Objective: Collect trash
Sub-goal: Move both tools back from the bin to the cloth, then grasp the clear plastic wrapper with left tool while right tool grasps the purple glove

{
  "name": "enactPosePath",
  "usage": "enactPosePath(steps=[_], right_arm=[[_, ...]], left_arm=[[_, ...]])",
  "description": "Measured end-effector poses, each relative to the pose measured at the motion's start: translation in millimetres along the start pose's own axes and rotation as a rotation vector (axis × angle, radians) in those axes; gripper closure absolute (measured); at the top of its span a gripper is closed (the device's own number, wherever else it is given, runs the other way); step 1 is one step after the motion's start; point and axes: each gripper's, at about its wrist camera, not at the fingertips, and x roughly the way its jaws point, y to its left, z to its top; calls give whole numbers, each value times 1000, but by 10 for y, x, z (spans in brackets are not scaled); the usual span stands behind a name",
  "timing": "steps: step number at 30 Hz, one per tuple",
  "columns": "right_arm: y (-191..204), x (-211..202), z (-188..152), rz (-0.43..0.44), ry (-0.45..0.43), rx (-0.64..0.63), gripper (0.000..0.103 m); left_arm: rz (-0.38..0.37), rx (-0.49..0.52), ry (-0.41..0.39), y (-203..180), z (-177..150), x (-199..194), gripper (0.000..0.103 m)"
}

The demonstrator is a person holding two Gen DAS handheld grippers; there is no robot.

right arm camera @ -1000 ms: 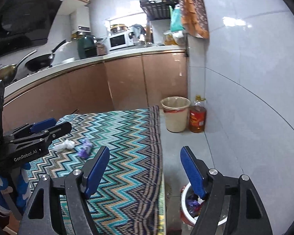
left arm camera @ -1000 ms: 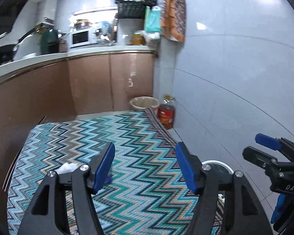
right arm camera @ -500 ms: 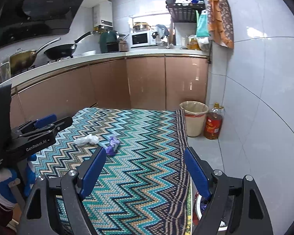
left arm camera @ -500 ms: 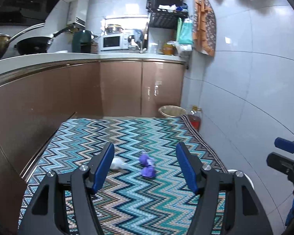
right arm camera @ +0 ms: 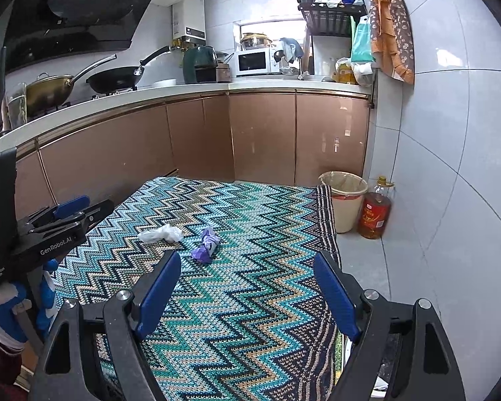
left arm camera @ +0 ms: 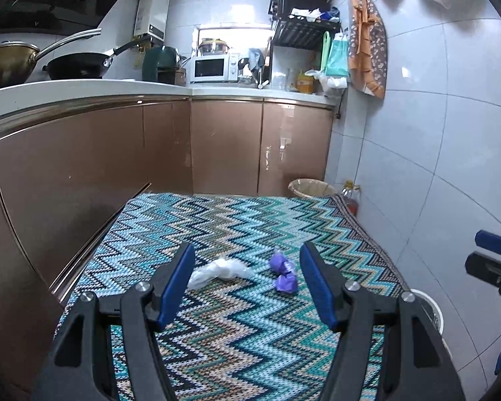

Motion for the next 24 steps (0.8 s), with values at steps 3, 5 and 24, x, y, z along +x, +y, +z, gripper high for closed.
enactPosePath(steps=[3,5,24], right_arm=[[7,35,2,2,3,-1,23],[4,58,5,3,5,0,23],[3,815,80,99,106,-8,23]], left_arm=[[6,-9,15,55,-32,31,40],[9,-20,23,109,-61,37,40],[-8,-72,251,771,-336,832,40]])
